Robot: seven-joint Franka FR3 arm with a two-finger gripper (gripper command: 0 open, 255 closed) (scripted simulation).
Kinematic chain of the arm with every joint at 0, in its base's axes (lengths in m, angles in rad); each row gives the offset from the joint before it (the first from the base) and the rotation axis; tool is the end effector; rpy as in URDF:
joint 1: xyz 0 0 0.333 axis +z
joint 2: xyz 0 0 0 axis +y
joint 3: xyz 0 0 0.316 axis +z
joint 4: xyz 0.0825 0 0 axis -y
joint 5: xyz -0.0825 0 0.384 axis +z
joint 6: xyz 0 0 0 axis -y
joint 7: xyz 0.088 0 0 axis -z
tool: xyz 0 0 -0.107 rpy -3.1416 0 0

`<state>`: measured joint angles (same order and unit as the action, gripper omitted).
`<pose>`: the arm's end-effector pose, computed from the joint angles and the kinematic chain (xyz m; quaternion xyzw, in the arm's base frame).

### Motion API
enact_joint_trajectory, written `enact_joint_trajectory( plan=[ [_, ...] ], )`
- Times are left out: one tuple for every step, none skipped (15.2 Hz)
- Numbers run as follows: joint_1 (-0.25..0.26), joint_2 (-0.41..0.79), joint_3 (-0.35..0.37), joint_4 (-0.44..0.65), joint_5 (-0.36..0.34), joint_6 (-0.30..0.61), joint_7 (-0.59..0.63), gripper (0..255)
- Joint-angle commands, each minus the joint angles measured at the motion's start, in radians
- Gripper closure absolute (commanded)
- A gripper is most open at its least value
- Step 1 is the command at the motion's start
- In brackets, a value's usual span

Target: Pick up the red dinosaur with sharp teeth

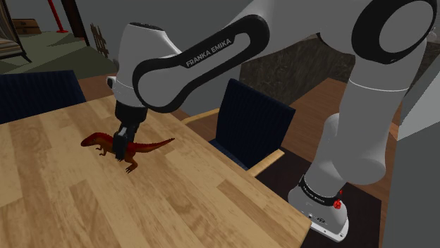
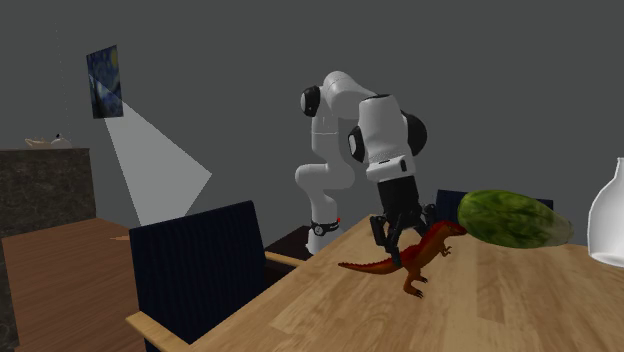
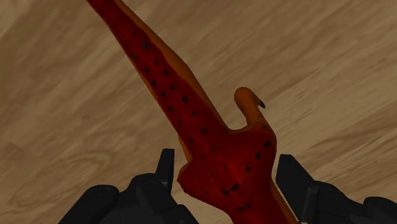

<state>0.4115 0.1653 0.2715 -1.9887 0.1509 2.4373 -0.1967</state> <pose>0.4791 0.3828 0.4140 -0.9147 -0.3700 -0.1197 0.1101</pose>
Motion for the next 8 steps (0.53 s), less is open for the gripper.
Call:
enact_joint_trajectory(
  plan=[
    [0.0,0.001,0.0,-0.001,0.0,0.0,0.0,255],
    [0.0,0.001,0.0,-0.001,0.0,0.0,0.0,255],
    [0.0,0.001,0.0,-0.002,0.0,0.0,0.0,255],
    [0.0,0.001,0.0,-0.001,0.0,0.0,0.0,255],
    [0.0,0.001,0.0,-0.001,0.0,0.0,0.0,255],
    [0.001,0.003,0.0,0.0,-0.001,0.001,0.001,255],
    [0.0,-0.003,0.0,0.007,-0.001,-0.011,0.002,255],
    [0.0,-0.009,0.0,0.013,-0.001,-0.023,0.004,255]
  ],
)
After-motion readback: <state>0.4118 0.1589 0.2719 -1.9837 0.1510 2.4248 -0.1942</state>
